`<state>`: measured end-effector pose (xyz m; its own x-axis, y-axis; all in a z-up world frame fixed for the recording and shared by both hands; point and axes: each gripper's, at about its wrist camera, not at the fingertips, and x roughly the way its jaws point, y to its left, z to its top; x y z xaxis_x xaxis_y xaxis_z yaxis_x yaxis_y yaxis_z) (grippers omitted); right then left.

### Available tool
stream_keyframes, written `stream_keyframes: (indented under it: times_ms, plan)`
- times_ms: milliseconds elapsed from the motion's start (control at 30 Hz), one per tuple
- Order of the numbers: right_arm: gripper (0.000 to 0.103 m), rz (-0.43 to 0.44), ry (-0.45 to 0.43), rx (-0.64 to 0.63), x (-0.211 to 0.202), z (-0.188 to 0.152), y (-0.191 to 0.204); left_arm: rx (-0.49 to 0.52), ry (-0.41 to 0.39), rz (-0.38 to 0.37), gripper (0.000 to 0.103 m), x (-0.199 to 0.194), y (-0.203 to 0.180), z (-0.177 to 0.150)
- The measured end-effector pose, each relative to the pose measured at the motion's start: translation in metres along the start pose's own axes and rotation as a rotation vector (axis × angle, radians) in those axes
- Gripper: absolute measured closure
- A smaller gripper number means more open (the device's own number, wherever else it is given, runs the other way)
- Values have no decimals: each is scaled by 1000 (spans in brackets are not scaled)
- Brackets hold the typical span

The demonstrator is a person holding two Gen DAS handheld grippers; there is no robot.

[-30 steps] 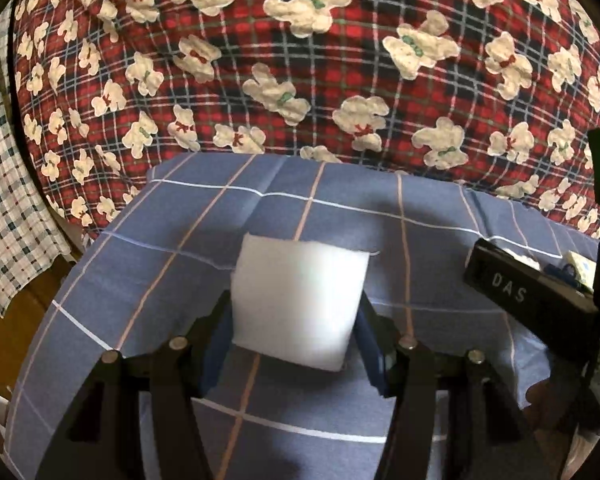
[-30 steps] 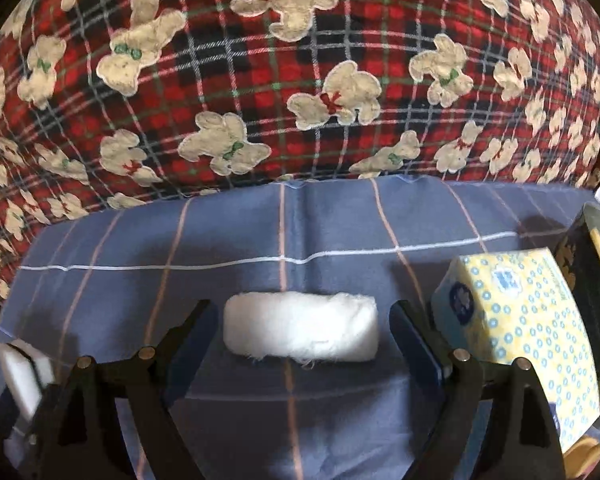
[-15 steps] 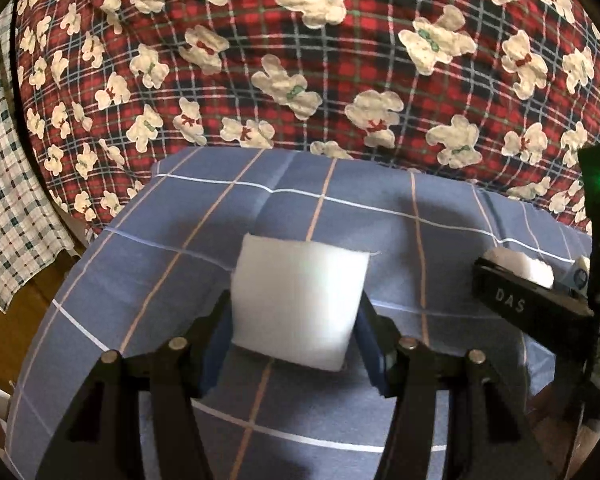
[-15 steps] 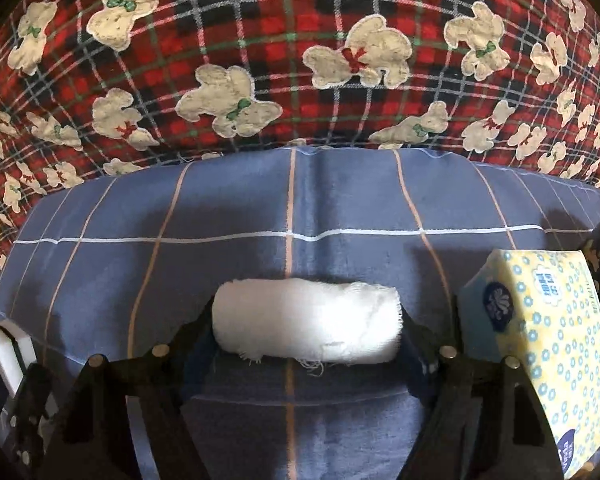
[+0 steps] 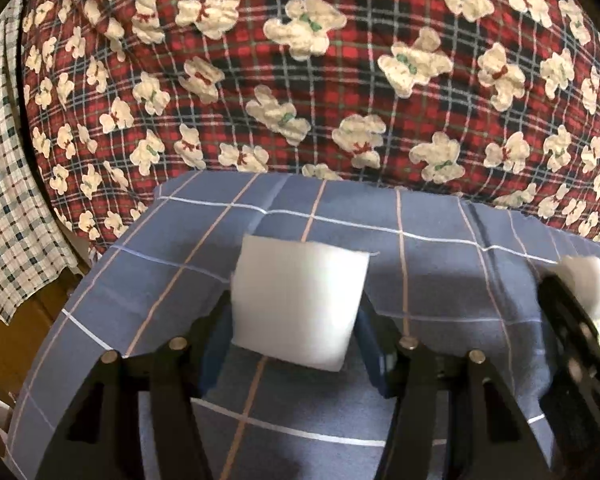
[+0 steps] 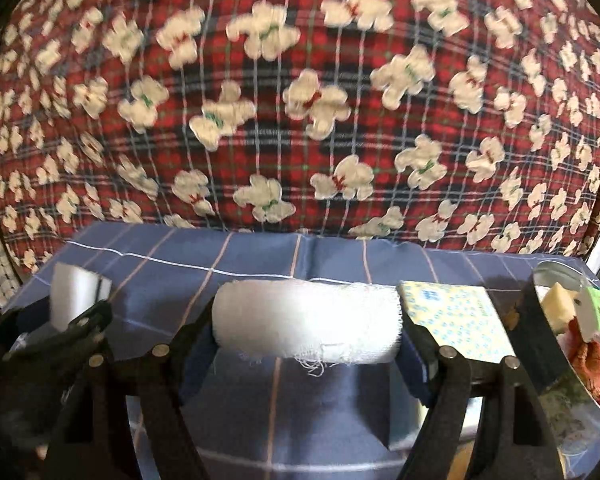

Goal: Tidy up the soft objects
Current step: 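Grasp the white sponge with the left tool while the right tool grasps the rolled white towel, then carry the white sponge and rolled towel with both tools over the tin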

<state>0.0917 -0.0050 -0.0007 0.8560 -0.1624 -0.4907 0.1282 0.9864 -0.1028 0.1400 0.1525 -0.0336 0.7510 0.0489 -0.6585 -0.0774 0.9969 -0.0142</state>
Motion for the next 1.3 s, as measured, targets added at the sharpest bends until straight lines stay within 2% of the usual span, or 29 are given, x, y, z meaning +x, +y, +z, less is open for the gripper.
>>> stream_keyframes:
  times_ms: [367, 667, 967, 1300]
  plan:
    - [23, 81, -39, 2, -22, -17, 0, -29, -122, 26, 46, -37, 2, -14]
    - [23, 128, -65, -3, -42, -27, -5, -65, -183, 23, 46, -62, 6, -28]
    - [23, 152, -78, -25, -59, -37, -8, -115, -192, 9, 46, -81, 8, -44]
    - [23, 158, -89, -33, -73, -45, -20, -101, -177, 1, 46, -93, -3, -56]
